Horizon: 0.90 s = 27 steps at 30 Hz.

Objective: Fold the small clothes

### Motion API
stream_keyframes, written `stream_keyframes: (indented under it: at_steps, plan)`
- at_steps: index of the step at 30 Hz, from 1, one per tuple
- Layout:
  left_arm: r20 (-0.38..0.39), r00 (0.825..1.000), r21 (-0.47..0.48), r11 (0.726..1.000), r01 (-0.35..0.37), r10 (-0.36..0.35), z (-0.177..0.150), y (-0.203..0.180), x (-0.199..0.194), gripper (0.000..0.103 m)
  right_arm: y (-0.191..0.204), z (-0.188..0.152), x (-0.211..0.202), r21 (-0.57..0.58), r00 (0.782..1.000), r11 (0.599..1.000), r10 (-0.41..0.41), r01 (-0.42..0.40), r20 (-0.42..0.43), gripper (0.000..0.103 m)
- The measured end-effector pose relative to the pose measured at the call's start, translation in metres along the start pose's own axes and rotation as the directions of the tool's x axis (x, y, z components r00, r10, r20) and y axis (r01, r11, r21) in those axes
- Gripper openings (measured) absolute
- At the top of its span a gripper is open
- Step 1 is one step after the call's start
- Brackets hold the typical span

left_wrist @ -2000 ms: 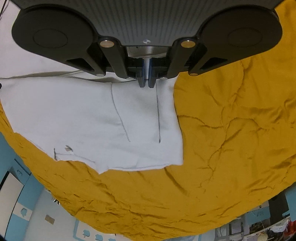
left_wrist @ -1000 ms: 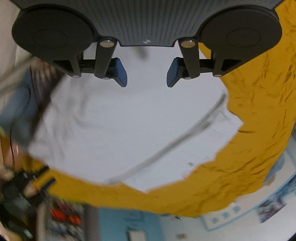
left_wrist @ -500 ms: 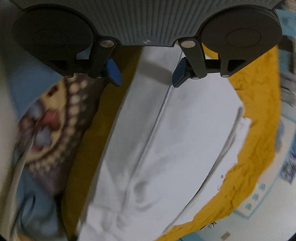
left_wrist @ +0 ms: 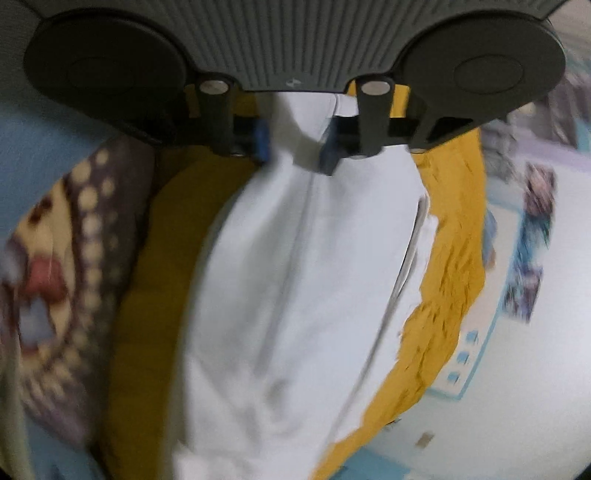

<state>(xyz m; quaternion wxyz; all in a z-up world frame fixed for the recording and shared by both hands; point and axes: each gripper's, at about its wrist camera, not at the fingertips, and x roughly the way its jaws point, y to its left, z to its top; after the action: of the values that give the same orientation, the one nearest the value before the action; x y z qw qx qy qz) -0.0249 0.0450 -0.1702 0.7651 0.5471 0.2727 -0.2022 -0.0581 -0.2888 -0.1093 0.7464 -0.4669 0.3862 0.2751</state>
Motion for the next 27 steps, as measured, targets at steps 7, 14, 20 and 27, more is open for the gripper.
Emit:
stream_keyframes:
  at_steps: [7, 14, 20, 27]
  plan:
    - [0.057, 0.996, -0.232, 0.969, 0.086, -0.075, 0.008, 0.05, -0.033, 0.007, 0.003, -0.004, -0.007, -0.086, 0.997, 0.993, -0.078, 0.078, 0.001, 0.041]
    - [0.106, 0.991, -0.459, 0.88, 0.124, -0.084, 0.017, 0.096, -0.045, 0.007, 0.005, -0.007, -0.018, -0.113, 0.994, 0.988, -0.107, 0.107, 0.006, 0.015]
    - [0.147, 0.986, -0.548, 0.824, 0.144, -0.074, 0.025, 0.122, -0.052, 0.007, 0.008, -0.007, -0.023, -0.132, 0.995, 0.986, -0.098, 0.099, 0.017, 0.022]
    - [0.177, 0.982, -0.564, 0.811, 0.158, -0.068, 0.03, 0.135, -0.053, 0.007, 0.017, -0.006, -0.006, -0.155, 0.99, 0.978, -0.138, 0.138, 0.013, 0.012]
